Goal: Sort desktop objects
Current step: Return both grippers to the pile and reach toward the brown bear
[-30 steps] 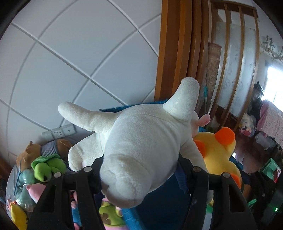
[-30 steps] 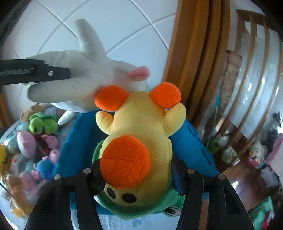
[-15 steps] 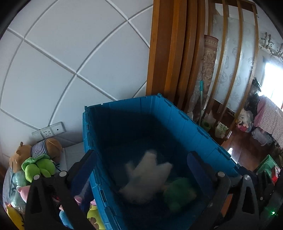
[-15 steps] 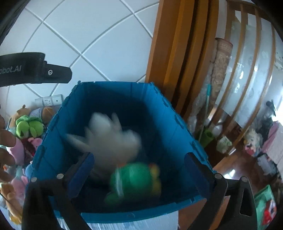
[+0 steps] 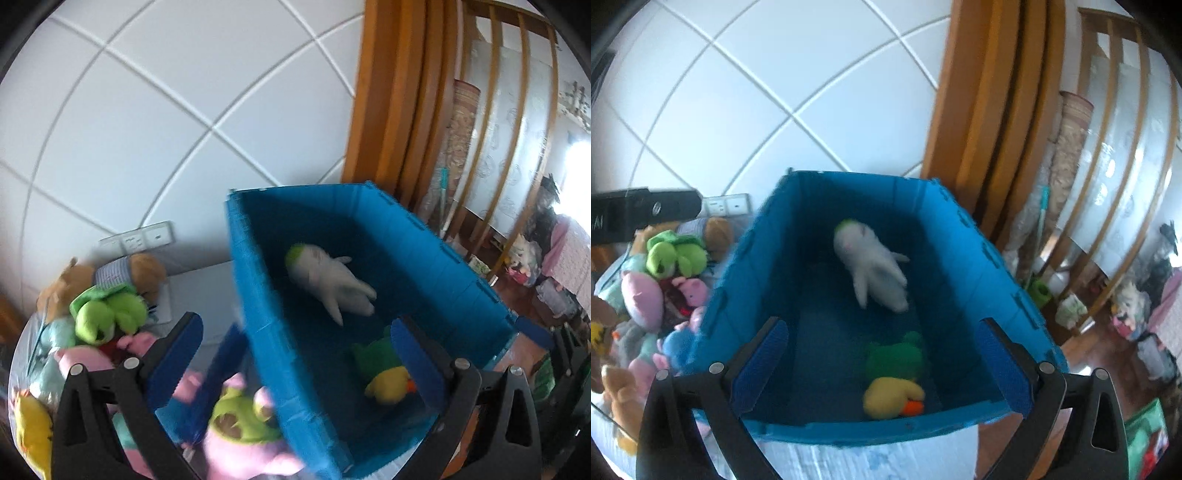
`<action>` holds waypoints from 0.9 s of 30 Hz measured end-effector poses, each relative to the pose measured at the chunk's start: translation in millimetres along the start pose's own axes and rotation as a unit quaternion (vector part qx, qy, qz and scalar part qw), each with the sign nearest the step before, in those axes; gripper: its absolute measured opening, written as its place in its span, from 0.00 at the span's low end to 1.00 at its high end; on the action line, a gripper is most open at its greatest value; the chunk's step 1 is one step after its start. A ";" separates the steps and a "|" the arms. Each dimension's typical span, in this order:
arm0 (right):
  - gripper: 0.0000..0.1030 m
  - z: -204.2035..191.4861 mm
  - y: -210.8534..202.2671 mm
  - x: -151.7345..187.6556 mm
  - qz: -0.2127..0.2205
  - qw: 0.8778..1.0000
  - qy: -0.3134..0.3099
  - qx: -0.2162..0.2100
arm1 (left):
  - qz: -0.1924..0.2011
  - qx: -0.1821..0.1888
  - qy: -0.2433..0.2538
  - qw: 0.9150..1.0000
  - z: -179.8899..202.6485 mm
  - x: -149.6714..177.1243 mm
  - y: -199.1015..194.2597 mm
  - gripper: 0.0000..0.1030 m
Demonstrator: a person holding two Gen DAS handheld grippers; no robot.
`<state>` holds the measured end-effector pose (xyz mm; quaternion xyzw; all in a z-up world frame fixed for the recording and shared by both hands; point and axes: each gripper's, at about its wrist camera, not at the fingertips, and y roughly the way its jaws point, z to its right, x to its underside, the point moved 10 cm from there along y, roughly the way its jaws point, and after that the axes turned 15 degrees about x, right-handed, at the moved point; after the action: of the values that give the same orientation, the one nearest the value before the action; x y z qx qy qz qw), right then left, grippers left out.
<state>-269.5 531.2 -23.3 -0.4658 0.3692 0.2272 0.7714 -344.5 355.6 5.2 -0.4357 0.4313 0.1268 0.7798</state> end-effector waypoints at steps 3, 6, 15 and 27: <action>1.00 -27.9 -22.9 0.2 0.017 0.999 -0.012 -0.030 | 0.002 -0.017 -0.006 1.000 -23.4 20.3 -23.2 1.00; 1.00 -63.5 -48.7 1.5 0.037 0.996 -0.031 -0.069 | 0.000 -0.047 -0.018 0.999 -55.0 48.9 -49.2 1.00; 1.00 -174.4 -106.0 26.9 0.062 0.980 -0.101 -0.159 | -0.036 -0.105 -0.096 0.989 -152.4 145.1 -114.6 1.00; 1.00 -289.1 -93.1 124.8 -0.016 0.966 -0.168 -0.196 | -0.106 -0.134 -0.174 0.970 -239.3 273.5 -151.1 1.00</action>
<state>-230.5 232.7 -154.4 -0.5689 0.1755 0.3578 0.7194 -229.3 29.3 -182.3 -0.5512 0.2194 0.1738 0.7860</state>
